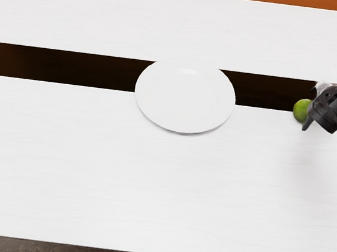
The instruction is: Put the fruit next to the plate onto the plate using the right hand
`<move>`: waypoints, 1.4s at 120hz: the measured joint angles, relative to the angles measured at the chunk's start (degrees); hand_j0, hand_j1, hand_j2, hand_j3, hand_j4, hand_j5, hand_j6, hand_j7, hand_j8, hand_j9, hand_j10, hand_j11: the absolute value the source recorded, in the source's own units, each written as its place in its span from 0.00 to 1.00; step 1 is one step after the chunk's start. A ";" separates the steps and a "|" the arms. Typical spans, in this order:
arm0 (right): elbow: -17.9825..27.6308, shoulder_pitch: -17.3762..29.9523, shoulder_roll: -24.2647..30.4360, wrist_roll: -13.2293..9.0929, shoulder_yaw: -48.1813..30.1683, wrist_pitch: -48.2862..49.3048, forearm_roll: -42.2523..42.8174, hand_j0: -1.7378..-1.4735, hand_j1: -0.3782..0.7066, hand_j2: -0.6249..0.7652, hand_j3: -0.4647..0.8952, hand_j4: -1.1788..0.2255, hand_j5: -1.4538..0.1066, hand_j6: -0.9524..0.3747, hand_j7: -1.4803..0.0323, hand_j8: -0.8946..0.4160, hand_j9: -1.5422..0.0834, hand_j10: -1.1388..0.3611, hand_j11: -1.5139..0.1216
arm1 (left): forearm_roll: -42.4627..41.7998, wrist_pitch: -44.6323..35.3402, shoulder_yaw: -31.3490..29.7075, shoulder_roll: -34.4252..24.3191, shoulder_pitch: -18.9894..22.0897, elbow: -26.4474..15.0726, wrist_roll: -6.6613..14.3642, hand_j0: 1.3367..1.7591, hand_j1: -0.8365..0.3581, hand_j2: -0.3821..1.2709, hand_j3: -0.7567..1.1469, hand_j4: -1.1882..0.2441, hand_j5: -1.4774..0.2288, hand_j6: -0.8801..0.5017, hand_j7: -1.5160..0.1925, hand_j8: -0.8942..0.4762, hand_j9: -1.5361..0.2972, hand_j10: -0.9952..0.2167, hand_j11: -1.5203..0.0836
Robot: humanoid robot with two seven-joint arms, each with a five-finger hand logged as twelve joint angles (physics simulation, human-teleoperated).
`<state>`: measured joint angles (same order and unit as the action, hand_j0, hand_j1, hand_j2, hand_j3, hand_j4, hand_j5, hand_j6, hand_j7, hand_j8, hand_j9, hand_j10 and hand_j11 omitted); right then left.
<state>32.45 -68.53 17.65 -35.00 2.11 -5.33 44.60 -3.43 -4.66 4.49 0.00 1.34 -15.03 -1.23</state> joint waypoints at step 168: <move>-6.74 -15.36 -12.20 0.00 -11.93 31.97 -28.26 0.35 0.63 0.60 0.34 0.28 0.13 0.47 0.24 0.58 0.22 0.57 0.18 | -0.01 0.00 -0.01 0.00 0.00 0.00 0.00 0.76 0.99 0.23 0.40 0.83 0.87 0.64 0.89 0.65 0.84 0.82 0.95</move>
<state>25.70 -83.89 5.45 -35.00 -9.81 26.64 16.34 -3.43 -4.66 4.48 0.00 1.35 -15.03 -1.23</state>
